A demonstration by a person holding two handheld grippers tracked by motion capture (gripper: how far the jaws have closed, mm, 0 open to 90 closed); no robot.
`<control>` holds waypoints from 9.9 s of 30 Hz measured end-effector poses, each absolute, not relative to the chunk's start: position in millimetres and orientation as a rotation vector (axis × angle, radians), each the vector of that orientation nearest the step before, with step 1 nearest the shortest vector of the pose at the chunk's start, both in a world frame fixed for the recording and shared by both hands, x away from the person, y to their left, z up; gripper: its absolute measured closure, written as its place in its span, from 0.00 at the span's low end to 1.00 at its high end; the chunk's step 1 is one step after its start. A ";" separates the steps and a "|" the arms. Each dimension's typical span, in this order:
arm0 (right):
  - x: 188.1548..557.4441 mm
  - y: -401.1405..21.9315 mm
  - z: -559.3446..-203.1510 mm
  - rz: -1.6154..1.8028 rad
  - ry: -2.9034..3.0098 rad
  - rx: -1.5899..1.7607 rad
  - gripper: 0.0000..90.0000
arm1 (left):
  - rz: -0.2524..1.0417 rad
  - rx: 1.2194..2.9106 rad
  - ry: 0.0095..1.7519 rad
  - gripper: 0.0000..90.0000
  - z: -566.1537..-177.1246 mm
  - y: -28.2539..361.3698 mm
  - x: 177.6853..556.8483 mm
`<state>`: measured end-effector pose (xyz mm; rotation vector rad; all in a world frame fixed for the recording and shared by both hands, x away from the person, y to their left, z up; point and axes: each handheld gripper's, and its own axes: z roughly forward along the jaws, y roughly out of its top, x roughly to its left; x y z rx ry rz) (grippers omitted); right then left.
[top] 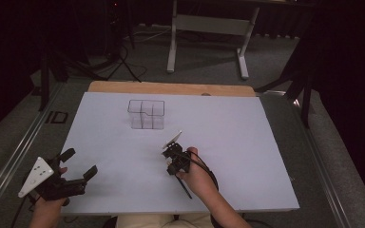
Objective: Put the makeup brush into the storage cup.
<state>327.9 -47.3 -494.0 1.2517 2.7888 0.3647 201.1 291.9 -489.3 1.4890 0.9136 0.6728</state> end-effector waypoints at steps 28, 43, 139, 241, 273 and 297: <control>329.9 -33.5 -506.7 0.234 2.758 1.241 0.93 | 0.669 1.510 0.900 0.01 -490.2 289.1 202.0; 338.1 -55.3 -483.8 0.457 2.786 1.271 0.94 | 0.636 1.502 0.884 0.01 -490.6 287.6 202.7; 303.9 -139.4 -394.1 1.377 2.297 0.926 0.94 | 0.151 1.657 0.741 0.01 -469.7 156.0 254.1; 306.0 -140.8 -414.1 1.739 2.453 0.607 0.80 | 0.027 1.846 0.541 0.96 -470.1 97.2 287.6; 304.6 -146.8 -408.1 1.710 2.414 0.614 0.93 | 0.002 1.843 0.540 0.80 -470.0 103.7 288.3; 302.3 -159.9 -414.0 1.705 2.403 0.663 0.93 | 0.038 1.747 0.553 0.42 -415.5 133.2 291.5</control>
